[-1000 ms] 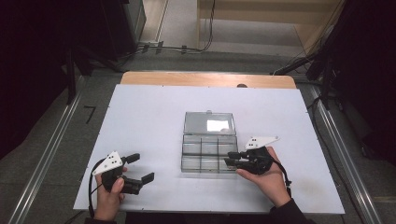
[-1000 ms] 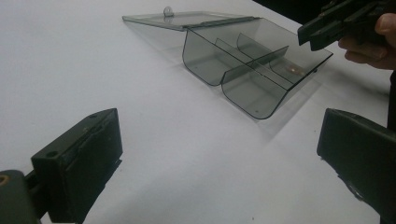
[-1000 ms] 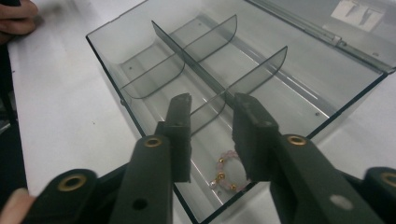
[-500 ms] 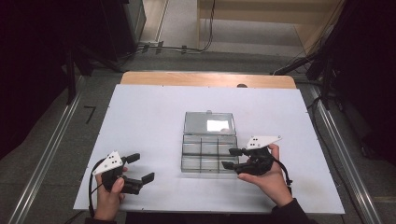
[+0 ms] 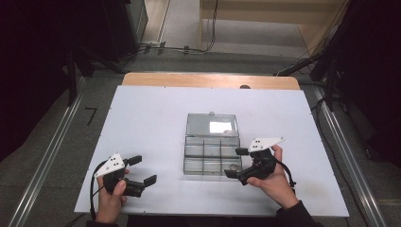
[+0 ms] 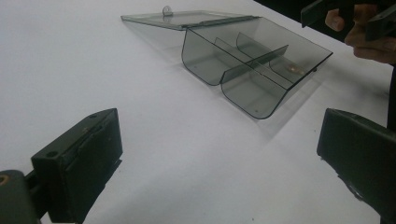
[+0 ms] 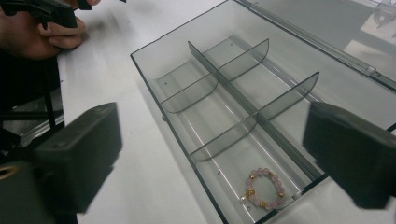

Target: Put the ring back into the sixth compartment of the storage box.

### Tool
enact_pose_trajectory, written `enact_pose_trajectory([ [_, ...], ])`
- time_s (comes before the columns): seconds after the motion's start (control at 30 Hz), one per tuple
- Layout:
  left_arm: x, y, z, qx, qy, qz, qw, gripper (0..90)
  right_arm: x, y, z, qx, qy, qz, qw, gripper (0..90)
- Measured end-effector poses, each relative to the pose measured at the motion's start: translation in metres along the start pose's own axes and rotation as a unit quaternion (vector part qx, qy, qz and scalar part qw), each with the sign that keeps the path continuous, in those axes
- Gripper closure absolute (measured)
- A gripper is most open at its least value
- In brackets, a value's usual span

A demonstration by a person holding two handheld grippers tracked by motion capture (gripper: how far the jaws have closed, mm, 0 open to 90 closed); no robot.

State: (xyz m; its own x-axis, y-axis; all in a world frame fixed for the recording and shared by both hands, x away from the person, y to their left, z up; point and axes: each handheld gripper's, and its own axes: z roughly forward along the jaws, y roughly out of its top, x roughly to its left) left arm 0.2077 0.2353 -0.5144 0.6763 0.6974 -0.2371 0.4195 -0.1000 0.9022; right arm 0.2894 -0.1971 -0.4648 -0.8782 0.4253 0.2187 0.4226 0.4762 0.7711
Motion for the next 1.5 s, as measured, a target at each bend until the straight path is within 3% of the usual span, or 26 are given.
enact_pose_trajectory([
  [0.13,0.0,0.0,0.001,-0.001,0.0,-0.001,1.0,0.0,-0.004,-0.001,-0.005,-0.01,0.007,0.008,0.9999,0.0],
  [0.4,0.0,0.001,0.002,0.001,0.003,0.0,1.0,0.0,-0.017,-0.006,-0.022,-0.046,-0.021,0.023,0.9985,0.0],
  [0.63,0.0,0.002,0.002,0.002,0.007,0.0,1.0,0.0,-0.027,-0.011,-0.031,-0.058,-0.039,0.037,0.9969,0.0],
  [0.77,0.001,0.002,0.0,-0.008,0.004,-0.011,0.9999,0.0,-0.034,-0.016,-0.034,-0.065,-0.051,0.047,0.9955,0.0],
  [0.87,0.001,0.003,0.002,-0.002,0.009,-0.008,0.9999,0.0,-0.04,-0.022,-0.036,-0.078,-0.058,0.059,0.9935,0.0],
  [1.2,-0.002,0.01,0.006,0.002,0.015,-0.004,0.9999,0.0,-0.058,-0.039,-0.036,-0.088,-0.078,0.076,0.9902,0.0],
  [1.5,-0.006,0.019,0.02,0.014,0.003,0.005,0.9999,0.0,-0.067,-0.053,-0.036,-0.091,-0.09,0.082,0.9883,0.0],
])
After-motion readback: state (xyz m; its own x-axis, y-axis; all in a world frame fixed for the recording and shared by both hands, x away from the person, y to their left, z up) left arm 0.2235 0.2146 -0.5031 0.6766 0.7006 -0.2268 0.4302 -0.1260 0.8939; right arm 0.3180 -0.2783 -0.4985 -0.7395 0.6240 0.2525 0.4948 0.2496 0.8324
